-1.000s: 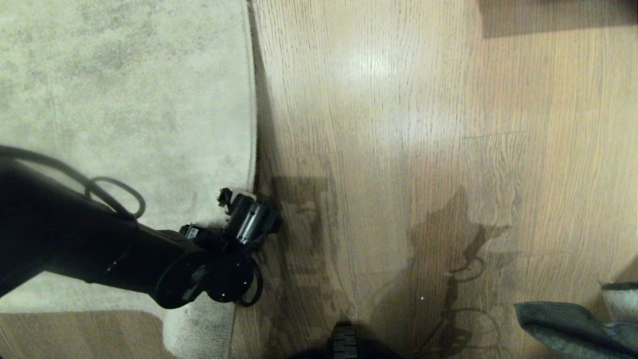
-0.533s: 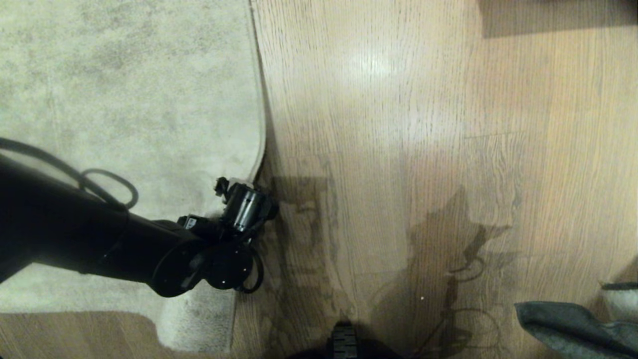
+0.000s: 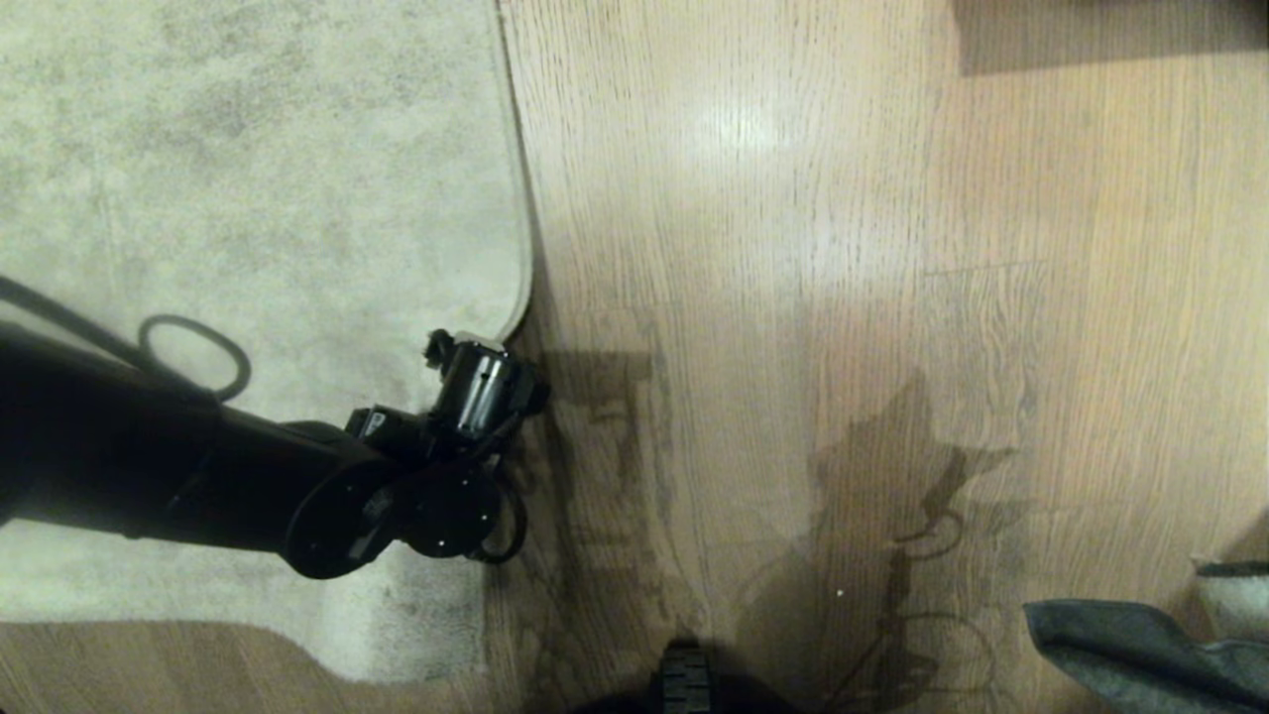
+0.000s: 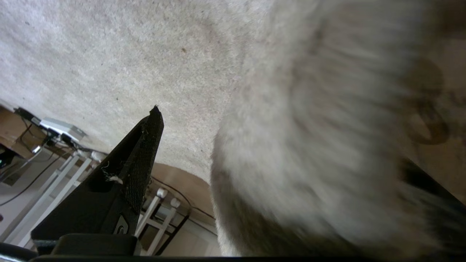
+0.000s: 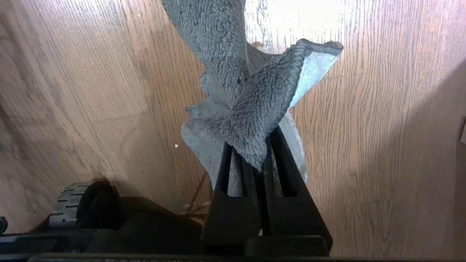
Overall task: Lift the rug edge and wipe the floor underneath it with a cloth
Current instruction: Lift up the carpet
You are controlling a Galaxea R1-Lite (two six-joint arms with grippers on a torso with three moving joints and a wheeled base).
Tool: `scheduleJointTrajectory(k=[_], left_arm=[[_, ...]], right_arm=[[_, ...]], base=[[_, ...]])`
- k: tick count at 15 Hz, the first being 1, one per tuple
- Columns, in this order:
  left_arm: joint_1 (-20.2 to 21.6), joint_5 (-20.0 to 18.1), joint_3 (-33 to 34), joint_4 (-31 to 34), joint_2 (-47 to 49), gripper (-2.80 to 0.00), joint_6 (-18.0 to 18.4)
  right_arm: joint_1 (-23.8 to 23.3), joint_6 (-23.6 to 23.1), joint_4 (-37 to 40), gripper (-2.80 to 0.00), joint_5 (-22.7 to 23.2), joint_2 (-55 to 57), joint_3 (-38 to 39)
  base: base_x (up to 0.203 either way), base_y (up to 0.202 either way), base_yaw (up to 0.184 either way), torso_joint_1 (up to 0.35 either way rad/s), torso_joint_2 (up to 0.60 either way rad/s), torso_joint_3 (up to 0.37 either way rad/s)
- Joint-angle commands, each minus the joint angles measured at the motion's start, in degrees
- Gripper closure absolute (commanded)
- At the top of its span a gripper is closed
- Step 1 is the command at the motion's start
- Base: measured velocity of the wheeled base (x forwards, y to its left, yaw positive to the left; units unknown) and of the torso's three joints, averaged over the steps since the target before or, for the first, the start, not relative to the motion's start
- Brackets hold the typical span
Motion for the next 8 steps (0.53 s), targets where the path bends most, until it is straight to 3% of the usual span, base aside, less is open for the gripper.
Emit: scheduleJointTrajectory(k=[1, 8], left_arm=[[-1.14, 0.27, 0.13, -0.19, -0.49, -2.8, -0.11], [-3.59, 0.27, 0.66, -0.21, 1.22, -2.8, -0.54]], right_arm=[[0.01, 0.01, -0.05, 0.0, 0.0, 0.07, 0.0], [0.01, 0.01, -0.05, 0.0, 0.0, 0.07, 0.0]], base=[[0.0, 0.0, 0.0, 0.0, 0.0, 0.0], [0.0, 0.0, 0.0, 0.0, 0.0, 0.0]])
